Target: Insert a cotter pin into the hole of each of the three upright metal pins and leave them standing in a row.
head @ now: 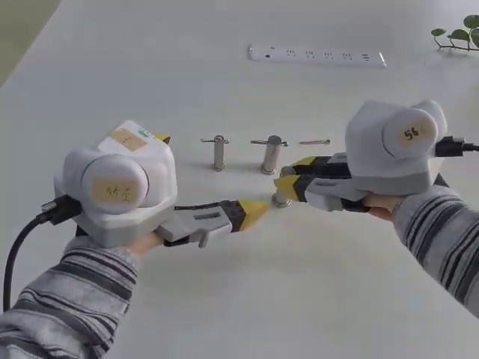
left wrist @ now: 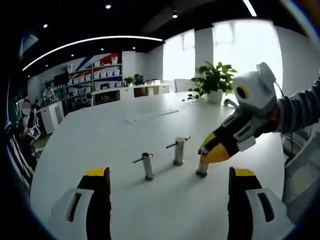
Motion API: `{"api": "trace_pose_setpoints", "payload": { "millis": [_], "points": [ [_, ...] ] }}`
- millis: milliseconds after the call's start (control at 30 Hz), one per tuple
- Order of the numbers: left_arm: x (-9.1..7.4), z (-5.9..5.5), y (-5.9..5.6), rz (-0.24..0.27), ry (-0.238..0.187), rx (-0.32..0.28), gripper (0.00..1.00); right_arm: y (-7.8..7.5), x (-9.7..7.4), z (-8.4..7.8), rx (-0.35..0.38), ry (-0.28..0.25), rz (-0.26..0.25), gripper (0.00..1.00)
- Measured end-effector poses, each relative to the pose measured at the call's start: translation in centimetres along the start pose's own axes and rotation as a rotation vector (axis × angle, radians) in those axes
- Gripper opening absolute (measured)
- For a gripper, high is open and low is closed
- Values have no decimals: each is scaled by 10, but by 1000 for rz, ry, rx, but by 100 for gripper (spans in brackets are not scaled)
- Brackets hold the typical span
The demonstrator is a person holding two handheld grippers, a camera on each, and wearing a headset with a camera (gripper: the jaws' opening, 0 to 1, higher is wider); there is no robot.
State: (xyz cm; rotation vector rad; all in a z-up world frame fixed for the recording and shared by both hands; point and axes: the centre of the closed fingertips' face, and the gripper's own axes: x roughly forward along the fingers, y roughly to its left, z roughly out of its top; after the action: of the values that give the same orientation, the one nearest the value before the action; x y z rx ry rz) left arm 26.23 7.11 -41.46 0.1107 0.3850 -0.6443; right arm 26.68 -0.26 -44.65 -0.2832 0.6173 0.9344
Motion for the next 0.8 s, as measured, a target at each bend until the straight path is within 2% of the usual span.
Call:
{"api": "trace_pose_setpoints", "payload": {
  "millis": [400, 500, 633, 700, 800],
  "points": [
    [0, 3, -2, -5, -3, -1, 98, 3, -1, -1, 3, -9, 9, 9],
    [0, 3, -4, -11, -2, 3, 98, 2, -1, -2, -27, -9, 13, 9],
    [1, 3, -6, -16, -2, 2, 98, 2, 0, -6, -28, 1, 24, 11],
    [1, 4, -6, -17, -1, 7, 98, 3, -1, -6, -14, -6, 33, 13],
    [0, 4, -5, -13, -6, 2, 98, 6, -4, -1, 83, -44, 60, 20]
  ]
}}
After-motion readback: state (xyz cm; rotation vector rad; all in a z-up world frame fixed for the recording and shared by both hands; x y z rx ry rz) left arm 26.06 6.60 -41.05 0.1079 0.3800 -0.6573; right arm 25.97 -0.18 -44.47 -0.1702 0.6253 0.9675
